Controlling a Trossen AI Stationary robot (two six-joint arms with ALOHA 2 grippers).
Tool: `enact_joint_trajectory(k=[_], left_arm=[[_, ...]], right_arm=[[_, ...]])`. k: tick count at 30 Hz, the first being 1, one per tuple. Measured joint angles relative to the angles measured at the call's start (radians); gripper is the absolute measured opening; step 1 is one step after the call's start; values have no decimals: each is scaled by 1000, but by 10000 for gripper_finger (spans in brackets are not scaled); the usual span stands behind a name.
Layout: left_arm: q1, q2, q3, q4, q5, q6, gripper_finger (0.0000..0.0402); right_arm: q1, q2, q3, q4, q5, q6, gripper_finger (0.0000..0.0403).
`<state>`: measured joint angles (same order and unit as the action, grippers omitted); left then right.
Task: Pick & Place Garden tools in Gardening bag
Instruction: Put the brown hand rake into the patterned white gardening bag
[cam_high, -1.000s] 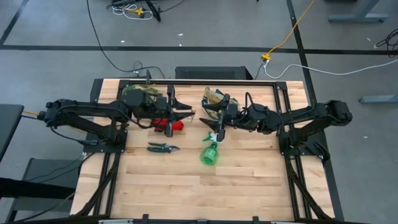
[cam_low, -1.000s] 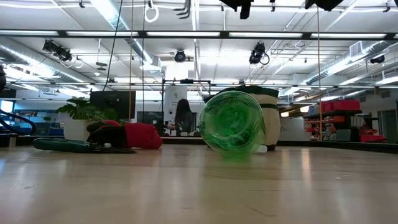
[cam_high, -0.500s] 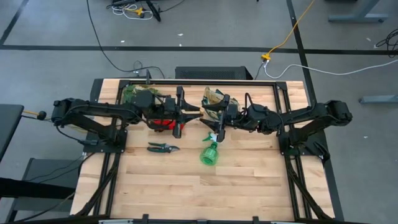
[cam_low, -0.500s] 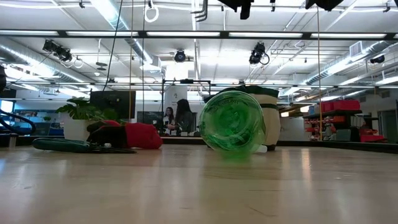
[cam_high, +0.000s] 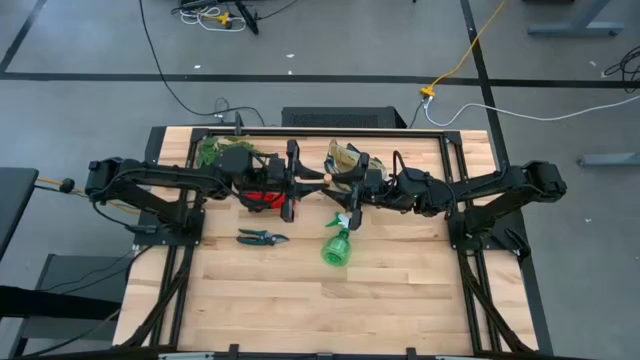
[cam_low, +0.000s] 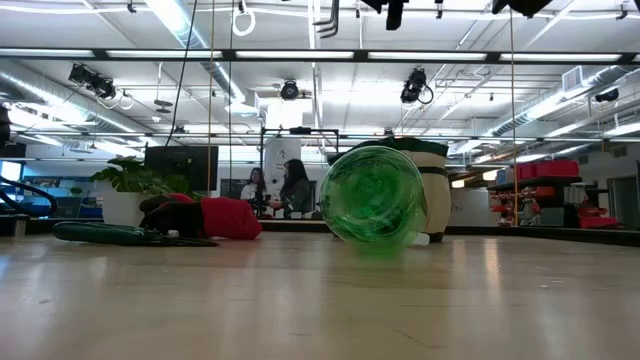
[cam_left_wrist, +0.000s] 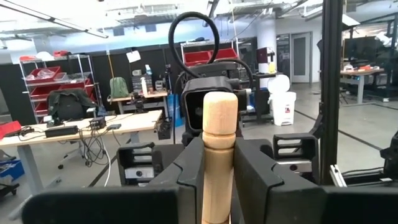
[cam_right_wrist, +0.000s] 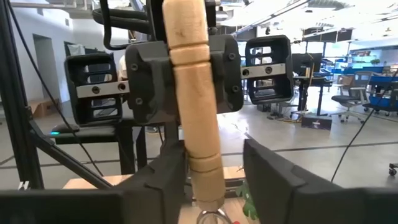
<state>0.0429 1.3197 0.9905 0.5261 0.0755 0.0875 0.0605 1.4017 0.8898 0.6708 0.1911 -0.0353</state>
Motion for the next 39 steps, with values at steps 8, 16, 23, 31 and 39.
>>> enact_joint_trajectory(k=[8, 16, 23, 31, 39], left_arm=[[0, 3, 0, 0, -6, -4, 66], [0, 3, 0, -10, -16, -2, 73], [0, 3, 0, -25, -28, 5, 94], [0, -26, -1, -99, -64, 18, 102], [-1, -100, 0, -255, -96, 40, 102]], right_arm=[[0, 0, 0, -2, -6, -15, 50], [0, 0, 0, -13, -4, -17, 43], [0, 0, 0, -24, 3, -5, 43], [0, -6, 0, -48, 48, -18, 43], [-2, -38, 1, -89, 154, -45, 43]])
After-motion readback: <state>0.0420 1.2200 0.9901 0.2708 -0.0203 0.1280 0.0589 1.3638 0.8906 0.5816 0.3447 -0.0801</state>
